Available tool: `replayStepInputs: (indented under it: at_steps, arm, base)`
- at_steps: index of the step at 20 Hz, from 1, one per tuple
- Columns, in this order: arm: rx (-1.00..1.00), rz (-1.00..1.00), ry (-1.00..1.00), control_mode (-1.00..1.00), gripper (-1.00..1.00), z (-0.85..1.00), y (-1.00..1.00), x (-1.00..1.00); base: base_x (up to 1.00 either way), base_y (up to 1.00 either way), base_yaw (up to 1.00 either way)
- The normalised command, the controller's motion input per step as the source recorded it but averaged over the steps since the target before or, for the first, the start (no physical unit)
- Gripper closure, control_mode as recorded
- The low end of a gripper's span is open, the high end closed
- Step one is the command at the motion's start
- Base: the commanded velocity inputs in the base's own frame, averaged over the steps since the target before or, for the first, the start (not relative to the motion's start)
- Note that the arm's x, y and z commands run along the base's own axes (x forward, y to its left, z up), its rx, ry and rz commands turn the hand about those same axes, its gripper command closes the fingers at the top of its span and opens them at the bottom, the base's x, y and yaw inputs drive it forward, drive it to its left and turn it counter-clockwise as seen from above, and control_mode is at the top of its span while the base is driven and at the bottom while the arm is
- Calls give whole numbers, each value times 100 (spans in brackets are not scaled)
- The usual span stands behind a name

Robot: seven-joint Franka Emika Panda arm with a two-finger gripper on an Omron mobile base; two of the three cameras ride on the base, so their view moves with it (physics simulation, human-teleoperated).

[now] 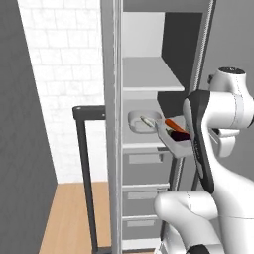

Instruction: Take the meat container that has the fish and place it on the second highest rack of the freezer. Then take the vegetable container that has the eggplant and carrot and place it on the highest rack of the freezer.

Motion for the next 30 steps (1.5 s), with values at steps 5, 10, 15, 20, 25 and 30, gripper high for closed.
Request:
replayStepInputs:
  at_steps: [5, 10, 15, 20, 25, 30]
  arm:
    - [0, 0, 0, 100, 100, 0, 0, 0]
    - [0, -1, 0, -100, 100, 0, 1, 0]
    - [1, -6, -23, -100, 100, 27, 4, 0]
    - [9, 0, -25, -100, 100, 84, 0, 11]
    - [1, 0, -11, -100, 100, 88, 8, 38]
    - [-10, -5, -1, -100, 100, 36, 33, 74]
  base:
    - [53, 88, -22]
    - [22, 40, -9]
    - [0, 0, 0]
    - [0, 0, 0]
    - [0, 0, 0]
    - [0, 0, 0]
